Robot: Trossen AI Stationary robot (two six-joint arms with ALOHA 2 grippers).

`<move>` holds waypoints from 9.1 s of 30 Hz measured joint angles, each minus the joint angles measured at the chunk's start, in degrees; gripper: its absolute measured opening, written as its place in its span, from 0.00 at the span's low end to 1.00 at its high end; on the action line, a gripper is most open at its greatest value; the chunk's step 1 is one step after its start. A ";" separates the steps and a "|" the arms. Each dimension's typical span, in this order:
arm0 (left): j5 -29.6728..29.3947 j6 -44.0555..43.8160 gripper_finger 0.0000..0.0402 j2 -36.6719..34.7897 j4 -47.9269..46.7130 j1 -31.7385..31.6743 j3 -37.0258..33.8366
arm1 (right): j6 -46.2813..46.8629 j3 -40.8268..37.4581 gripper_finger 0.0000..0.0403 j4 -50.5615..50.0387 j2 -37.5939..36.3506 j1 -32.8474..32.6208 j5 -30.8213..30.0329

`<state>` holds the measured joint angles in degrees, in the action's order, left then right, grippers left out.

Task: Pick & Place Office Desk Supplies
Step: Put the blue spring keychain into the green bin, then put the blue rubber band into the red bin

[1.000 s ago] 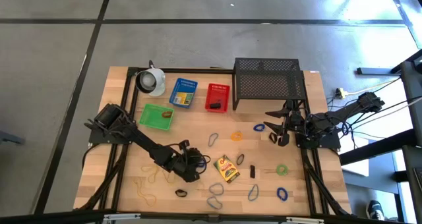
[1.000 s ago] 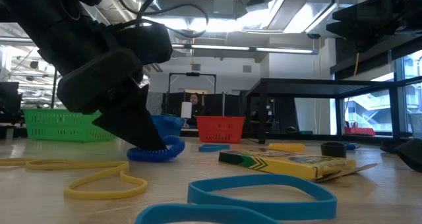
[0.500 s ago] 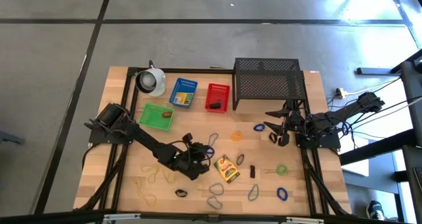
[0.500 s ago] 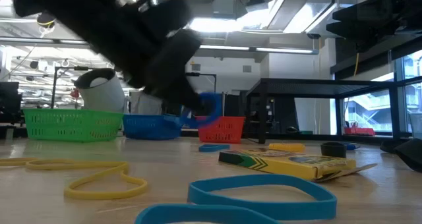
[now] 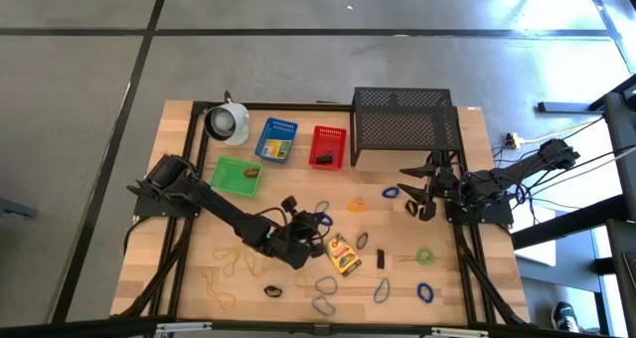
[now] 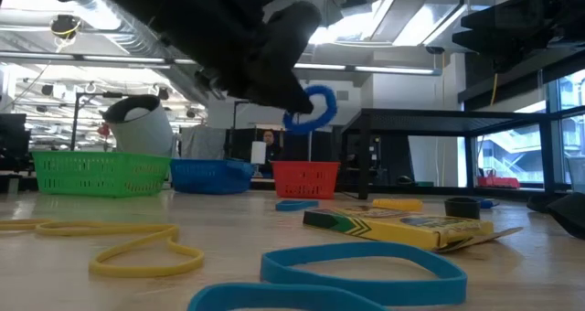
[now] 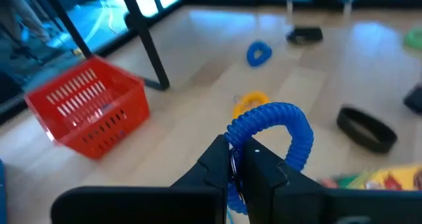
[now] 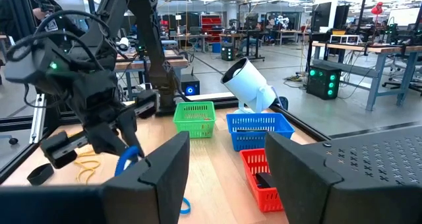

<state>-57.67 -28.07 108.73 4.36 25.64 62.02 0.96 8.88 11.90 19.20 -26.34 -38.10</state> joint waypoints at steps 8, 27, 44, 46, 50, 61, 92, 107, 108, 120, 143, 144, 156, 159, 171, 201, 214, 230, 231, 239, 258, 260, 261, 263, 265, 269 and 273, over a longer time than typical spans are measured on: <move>-1.76 2.57 0.04 -4.22 2.72 -2.24 0.00 | 0.01 0.00 0.50 0.00 0.00 -0.01 -0.01; -1.70 12.99 0.04 -19.81 1.68 0.60 0.04 | -0.01 0.00 0.50 0.01 0.00 0.00 0.00; 6.70 -24.07 0.04 -23.47 -49.11 -4.03 0.07 | 0.01 0.00 0.50 0.01 0.00 0.01 -0.01; 8.10 -29.66 0.04 -24.65 -57.41 -4.93 0.07 | 0.01 0.00 0.50 0.02 0.00 -0.01 -0.01; 13.99 -39.08 0.04 -26.00 -72.95 -6.77 0.07 | -0.01 0.00 0.50 0.02 0.00 -0.01 -0.01; 24.24 -50.73 0.04 -26.19 -85.23 -9.95 -7.41 | 0.01 0.00 0.50 0.02 0.00 -0.01 0.00; 26.28 -46.09 0.11 -26.15 -69.35 -18.67 -18.36 | 0.01 0.00 0.50 0.00 0.00 -0.01 -0.01; 28.72 -42.38 0.26 -26.15 -69.46 -18.67 -15.25 | 0.00 0.00 0.50 0.01 0.00 0.00 -0.01; 28.55 -41.67 0.25 -26.15 -69.48 -18.67 -14.36 | 0.01 0.00 0.50 0.00 0.00 -0.01 0.01; 22.88 -31.98 0.25 -26.13 -61.91 -15.10 -0.43 | 0.00 0.00 0.50 0.00 0.00 -0.01 -0.01; 33.15 -8.62 0.25 -7.59 -17.00 -9.65 -1.11 | -0.01 0.00 0.50 0.00 0.00 -0.01 -0.01; 32.97 -8.66 0.25 -6.72 -16.89 -9.93 -1.11 | 0.00 0.00 0.50 0.01 0.00 0.00 0.00; 32.27 -10.26 0.25 1.39 -14.06 -13.36 -1.16 | 0.01 0.00 0.50 0.02 0.00 0.01 0.01; 32.38 -10.26 0.25 2.14 -12.46 -13.80 -1.16 | 0.01 0.00 0.50 0.02 0.00 0.01 -0.01; 28.21 -9.09 0.25 3.08 -14.31 -14.11 -1.08 | 0.01 0.00 0.50 0.00 0.00 0.01 -0.01; 20.03 -3.17 0.00 -1.19 -3.88 -12.66 -1.19 | 0.00 0.00 0.50 0.01 0.00 0.00 -0.01; 7.44 5.03 0.01 -11.51 5.06 -8.47 -1.20 | 0.01 0.00 0.50 0.01 0.00 0.00 -0.01; 10.27 12.74 0.01 -15.15 7.47 -12.02 -1.16 | -0.01 0.00 0.50 0.01 0.00 0.00 -0.01; 11.35 12.31 0.01 -15.15 6.53 -13.22 -1.16 | 0.01 0.00 0.50 0.02 0.00 0.01 -0.01; 13.62 9.68 0.01 -14.05 1.84 -22.54 -1.09 | 0.01 0.00 0.50 0.00 0.00 0.00 -0.01; 19.43 7.80 0.01 2.17 12.66 -33.55 -1.11 | 0.01 0.00 0.50 0.00 0.00 0.01 0.01; 20.69 7.74 0.01 2.67 12.29 -33.67 -1.11 | -0.01 0.00 0.50 0.00 0.00 0.01 -0.01; 21.15 7.68 0.01 3.01 12.41 -33.67 -1.10 | -0.01 0.00 0.50 0.00 0.00 0.01 0.01; 21.36 7.77 0.01 3.31 11.94 -33.65 -1.15 | 0.00 0.00 0.50 0.02 0.00 0.00 0.00; 21.38 7.76 0.01 3.24 12.26 -33.65 -1.13 | 0.01 0.00 0.50 0.01 0.00 0.01 -0.01; 22.05 7.80 0.01 3.19 12.16 -33.62 -1.11 | 0.01 0.00 0.50 0.02 0.00 0.01 0.74; 23.40 7.80 0.01 3.19 12.09 -33.62 -1.11 | 0.01 0.00 0.50 0.02 0.00 0.01 5.01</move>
<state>-34.28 -20.27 111.92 16.45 -7.99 60.90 0.97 8.88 11.92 19.20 -26.33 -33.09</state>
